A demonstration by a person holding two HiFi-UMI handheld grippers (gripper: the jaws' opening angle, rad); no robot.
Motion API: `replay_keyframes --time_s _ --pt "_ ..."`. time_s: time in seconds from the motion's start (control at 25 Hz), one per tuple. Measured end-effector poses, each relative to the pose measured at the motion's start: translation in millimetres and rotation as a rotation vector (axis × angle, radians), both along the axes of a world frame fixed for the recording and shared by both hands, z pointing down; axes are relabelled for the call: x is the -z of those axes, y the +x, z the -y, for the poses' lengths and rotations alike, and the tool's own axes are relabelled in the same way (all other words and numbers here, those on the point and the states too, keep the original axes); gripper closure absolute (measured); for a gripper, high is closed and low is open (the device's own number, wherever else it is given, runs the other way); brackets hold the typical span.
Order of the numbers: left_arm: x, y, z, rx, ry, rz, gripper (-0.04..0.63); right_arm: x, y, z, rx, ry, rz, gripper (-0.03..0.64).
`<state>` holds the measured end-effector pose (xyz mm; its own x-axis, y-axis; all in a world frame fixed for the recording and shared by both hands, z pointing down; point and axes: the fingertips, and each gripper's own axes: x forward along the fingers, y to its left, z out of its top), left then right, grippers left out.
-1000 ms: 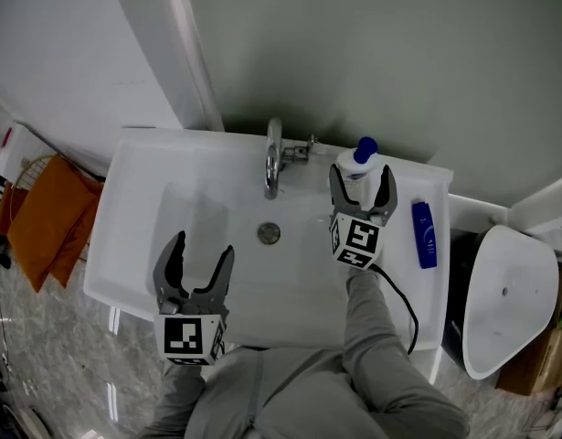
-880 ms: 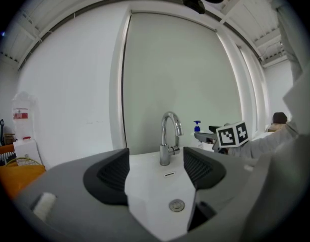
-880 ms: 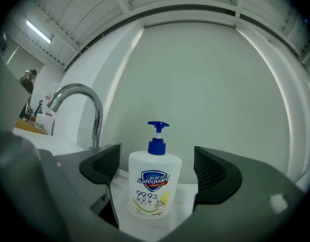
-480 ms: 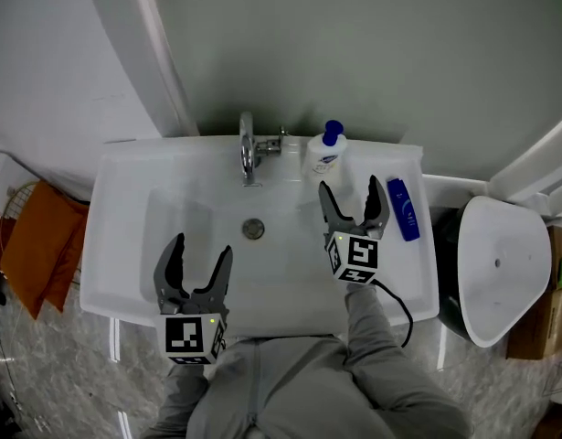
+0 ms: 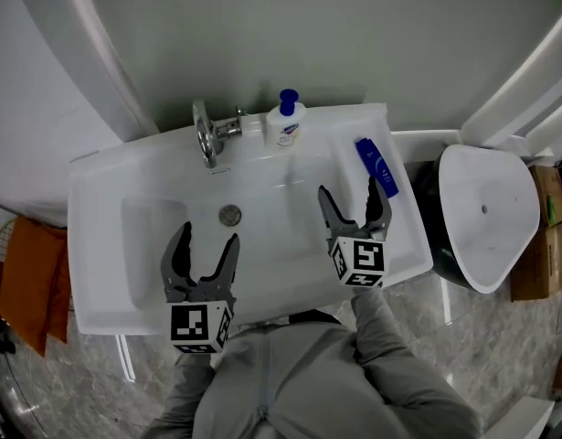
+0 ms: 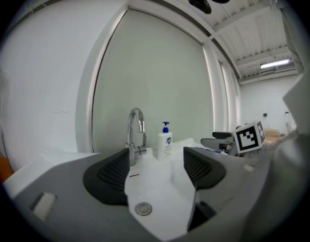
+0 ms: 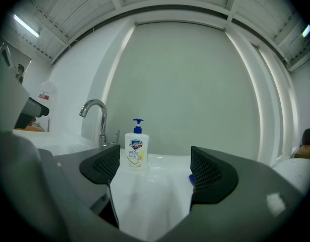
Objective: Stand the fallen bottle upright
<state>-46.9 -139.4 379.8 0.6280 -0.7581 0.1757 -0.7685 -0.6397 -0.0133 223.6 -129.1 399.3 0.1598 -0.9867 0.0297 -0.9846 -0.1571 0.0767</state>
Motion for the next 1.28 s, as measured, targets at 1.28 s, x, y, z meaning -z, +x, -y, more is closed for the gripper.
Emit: replay_keyframes --time_s 1.28 --pt "-22.9 76.4 -7.8 -0.093 -0.068 -0.022 0.222 -24.6 121.1 -51.8 -0.093 -0.209 -0.085 0.186"
